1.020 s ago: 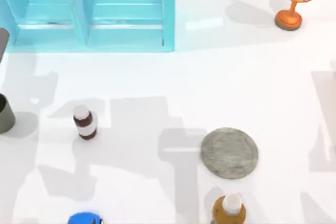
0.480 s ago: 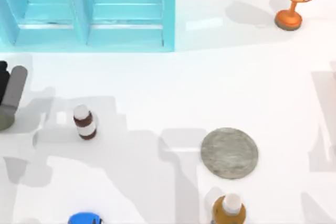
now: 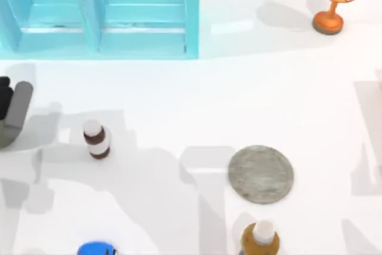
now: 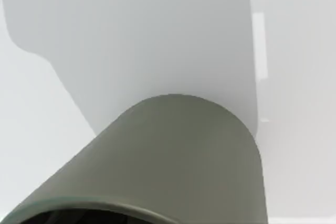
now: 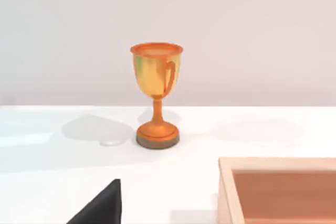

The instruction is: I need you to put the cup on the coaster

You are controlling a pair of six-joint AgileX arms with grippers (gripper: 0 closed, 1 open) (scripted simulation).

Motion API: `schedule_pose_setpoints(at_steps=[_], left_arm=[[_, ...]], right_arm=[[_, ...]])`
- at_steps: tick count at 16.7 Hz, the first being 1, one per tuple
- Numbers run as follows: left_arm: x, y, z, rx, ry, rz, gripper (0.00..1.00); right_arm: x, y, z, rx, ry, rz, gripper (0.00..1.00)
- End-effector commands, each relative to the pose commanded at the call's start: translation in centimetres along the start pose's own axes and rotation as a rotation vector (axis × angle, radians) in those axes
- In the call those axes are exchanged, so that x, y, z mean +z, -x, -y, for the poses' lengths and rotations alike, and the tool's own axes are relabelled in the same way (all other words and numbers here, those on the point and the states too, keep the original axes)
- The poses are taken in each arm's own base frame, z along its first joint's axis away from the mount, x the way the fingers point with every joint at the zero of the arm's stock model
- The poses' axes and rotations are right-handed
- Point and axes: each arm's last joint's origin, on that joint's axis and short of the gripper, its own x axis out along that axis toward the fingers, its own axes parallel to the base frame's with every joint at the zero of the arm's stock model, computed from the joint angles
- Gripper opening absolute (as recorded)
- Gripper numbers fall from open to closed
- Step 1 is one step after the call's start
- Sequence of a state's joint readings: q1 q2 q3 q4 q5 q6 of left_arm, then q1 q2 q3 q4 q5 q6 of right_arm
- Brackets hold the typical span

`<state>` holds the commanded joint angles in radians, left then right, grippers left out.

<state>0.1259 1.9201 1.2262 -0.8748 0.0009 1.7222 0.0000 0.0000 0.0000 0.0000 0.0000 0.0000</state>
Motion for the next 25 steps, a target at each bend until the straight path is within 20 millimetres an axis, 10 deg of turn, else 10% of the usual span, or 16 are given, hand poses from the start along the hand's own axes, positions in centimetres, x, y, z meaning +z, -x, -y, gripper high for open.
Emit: schedule_pose_setpoints(at_steps=[11, 25], left_arm=[[0.0, 0.0, 0.0, 0.0, 0.0, 0.0, 0.02], [1.3, 1.2, -1.6, 0.024, 0.059, 0.015, 0.0]], right_arm=[[0.0, 0.0, 0.0, 0.0, 0.0, 0.0, 1.0], [0.0, 0.0, 0.0, 0.0, 0.0, 0.0, 1.0]])
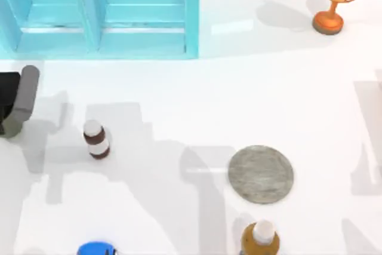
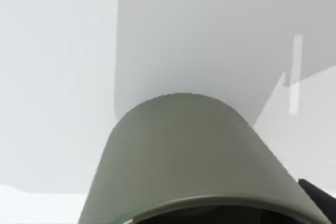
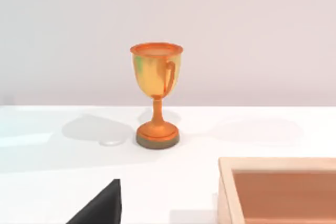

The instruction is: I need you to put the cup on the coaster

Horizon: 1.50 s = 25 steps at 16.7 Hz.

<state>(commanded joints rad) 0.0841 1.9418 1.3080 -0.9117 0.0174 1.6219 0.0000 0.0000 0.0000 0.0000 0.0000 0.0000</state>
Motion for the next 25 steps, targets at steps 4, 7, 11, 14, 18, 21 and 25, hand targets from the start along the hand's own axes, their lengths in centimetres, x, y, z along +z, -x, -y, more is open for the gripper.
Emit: schedule_pose_setpoints(at_steps=[4, 7, 11, 14, 18, 21, 25], left_arm=[[3.9, 2.2, -3.0, 0.033, 0.169, 0.038, 0.0], [8.4, 3.8, -5.2, 0.039, 0.362, 0.075, 0.0], [16.7, 5.3, -6.7, 0.007, 0.657, 0.108, 0.0], [23.9, 5.7, -6.0, -0.031, 0.879, 0.104, 0.0], [32.9, 5.7, -2.6, -0.062, 1.149, 0.072, 0.0], [38.1, 5.6, 1.0, -0.063, 1.312, 0.046, 0.0], [42.4, 5.4, 5.5, -0.05, 1.456, 0.028, 0.0]], right_arm=[[0.0, 0.0, 0.0, 0.0, 0.0, 0.0, 1.0], [0.0, 0.0, 0.0, 0.0, 0.0, 0.0, 1.0], [0.0, 0.0, 0.0, 0.0, 0.0, 0.0, 1.0], [0.0, 0.0, 0.0, 0.0, 0.0, 0.0, 1.0], [0.0, 0.0, 0.0, 0.0, 0.0, 0.0, 1.0], [0.0, 0.0, 0.0, 0.0, 0.0, 0.0, 1.0], [0.0, 0.0, 0.0, 0.0, 0.0, 0.0, 1.0]])
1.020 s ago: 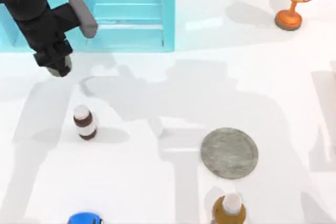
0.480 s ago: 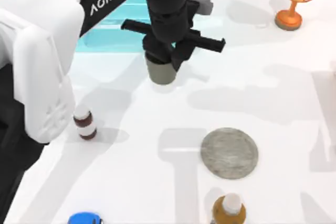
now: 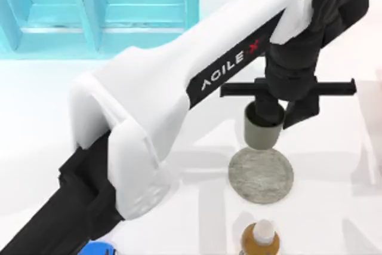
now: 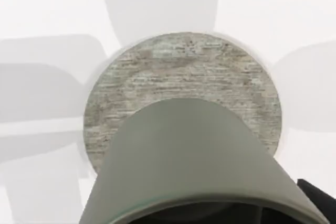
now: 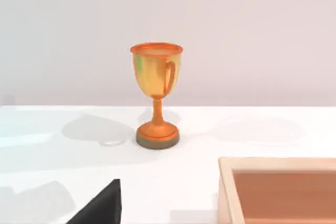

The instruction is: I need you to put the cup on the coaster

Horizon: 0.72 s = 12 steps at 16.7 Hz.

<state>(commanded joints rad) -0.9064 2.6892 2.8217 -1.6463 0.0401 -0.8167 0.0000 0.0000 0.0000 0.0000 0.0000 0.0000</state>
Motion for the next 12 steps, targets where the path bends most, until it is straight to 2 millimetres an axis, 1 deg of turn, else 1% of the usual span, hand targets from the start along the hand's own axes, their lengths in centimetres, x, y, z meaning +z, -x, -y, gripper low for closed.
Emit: schedule_pose_setpoints(at_steps=[2, 4, 12], left_arm=[[-1.3, -0.1, 1.3, 0.004, 0.038, 0.005, 0.0], [-2.0, -0.1, 1.9, 0.004, 0.055, 0.009, 0.0], [-1.6, -0.3, 1.8, -0.001, 0.061, 0.013, 0.0]], right_arm=[[0.0, 0.0, 0.0, 0.0, 0.0, 0.0, 1.0], [0.0, 0.0, 0.0, 0.0, 0.0, 0.0, 1.0], [0.0, 0.0, 0.0, 0.0, 0.0, 0.0, 1.0]])
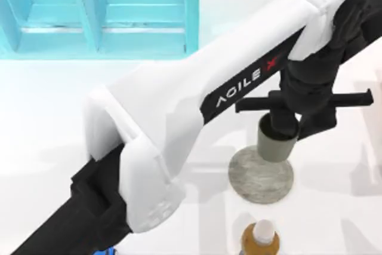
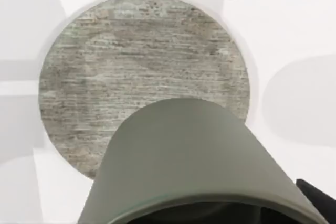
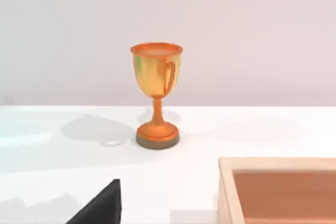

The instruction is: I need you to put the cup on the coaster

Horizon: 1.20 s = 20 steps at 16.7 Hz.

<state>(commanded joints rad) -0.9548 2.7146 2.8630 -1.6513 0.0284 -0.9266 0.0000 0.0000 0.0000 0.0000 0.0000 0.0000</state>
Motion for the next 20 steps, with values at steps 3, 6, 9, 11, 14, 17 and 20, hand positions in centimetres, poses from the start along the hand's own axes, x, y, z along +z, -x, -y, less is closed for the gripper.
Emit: schedule_pose_setpoints(at_steps=[3, 6, 9, 11, 14, 17, 20], left_arm=[[0.3, -1.1, 0.0, -0.004, 0.003, 0.004, 0.0], [0.2, -3.3, -0.1, 0.012, -0.002, -0.008, 0.0], [-0.2, -5.3, -0.6, 0.018, -0.007, -0.013, 0.0], [-0.4, -5.9, -0.8, 0.011, -0.007, -0.008, 0.0], [-0.4, -6.1, -0.9, 0.006, -0.006, -0.004, 0.0], [-0.4, -6.1, -0.9, 0.006, -0.006, -0.004, 0.08], [-0.4, -6.1, -0.9, 0.006, -0.006, -0.004, 0.3]], right_arm=[[0.0, 0.0, 0.0, 0.0, 0.0, 0.0, 1.0], [0.0, 0.0, 0.0, 0.0, 0.0, 0.0, 1.0], [0.0, 0.0, 0.0, 0.0, 0.0, 0.0, 1.0], [0.0, 0.0, 0.0, 0.0, 0.0, 0.0, 1.0], [0.0, 0.0, 0.0, 0.0, 0.0, 0.0, 1.0], [0.0, 0.0, 0.0, 0.0, 0.0, 0.0, 1.0], [0.0, 0.0, 0.0, 0.0, 0.0, 0.0, 1.0]])
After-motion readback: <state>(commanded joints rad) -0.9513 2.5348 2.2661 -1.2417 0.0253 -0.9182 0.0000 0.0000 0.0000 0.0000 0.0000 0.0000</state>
